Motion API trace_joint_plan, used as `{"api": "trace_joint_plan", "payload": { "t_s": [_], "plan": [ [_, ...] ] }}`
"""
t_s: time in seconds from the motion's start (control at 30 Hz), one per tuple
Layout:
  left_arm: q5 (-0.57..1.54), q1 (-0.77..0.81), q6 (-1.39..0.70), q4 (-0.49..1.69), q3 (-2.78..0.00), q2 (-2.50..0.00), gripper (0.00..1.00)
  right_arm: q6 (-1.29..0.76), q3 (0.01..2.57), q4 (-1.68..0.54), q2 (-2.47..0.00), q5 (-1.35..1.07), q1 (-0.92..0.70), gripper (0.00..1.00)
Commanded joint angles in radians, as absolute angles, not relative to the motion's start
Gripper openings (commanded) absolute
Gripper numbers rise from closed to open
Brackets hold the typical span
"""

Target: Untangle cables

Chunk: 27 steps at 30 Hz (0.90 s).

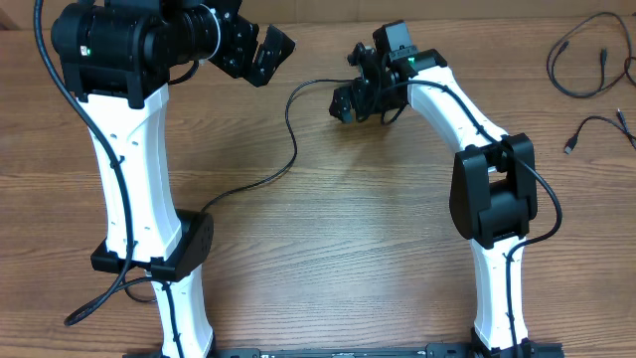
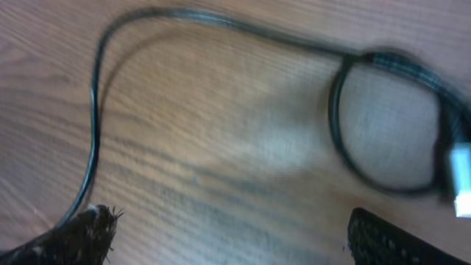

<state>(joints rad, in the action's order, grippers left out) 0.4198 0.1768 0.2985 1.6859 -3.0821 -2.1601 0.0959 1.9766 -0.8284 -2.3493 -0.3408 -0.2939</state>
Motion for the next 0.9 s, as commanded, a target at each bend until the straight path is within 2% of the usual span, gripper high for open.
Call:
{"api": "trace_joint_plan", "payload": {
  "t_s": [0.0,0.1,0.6,0.63,0.73,0.87],
  "plan": [
    [0.435,0.182,0.318,1.689,-3.079,-2.171,1.0,0.175,2.004,-0.795,-2.352,-0.341,-0.291,1.0],
    [0.435,0.182,0.318,1.689,-3.079,-2.171,1.0,0.241,2.003,-0.777,-2.382,-0.33,-0.294,1.0],
    [0.434,0.182,0.318,1.689,-3.079,-2.171,1.0,0.301,2.012,-0.774,-2.497,-0.262,-0.297,1.0],
    [0.435,0.182,0.318,1.689,-3.079,-2.171,1.0,0.301,2.012,-0.775,-2.497,-0.263,-0.297,1.0],
    [0.435,0.182,0.318,1.689,-3.079,-2.171,1.0,0.301,2.012,-0.795,-2.469,-0.264,-0.303,0.89],
    [0.408,0.182,0.319,1.689,-3.079,-2.171,1.0,0.327,2.014,-0.781,-2.37,-0.263,-0.316,0.92]
  ]
}}
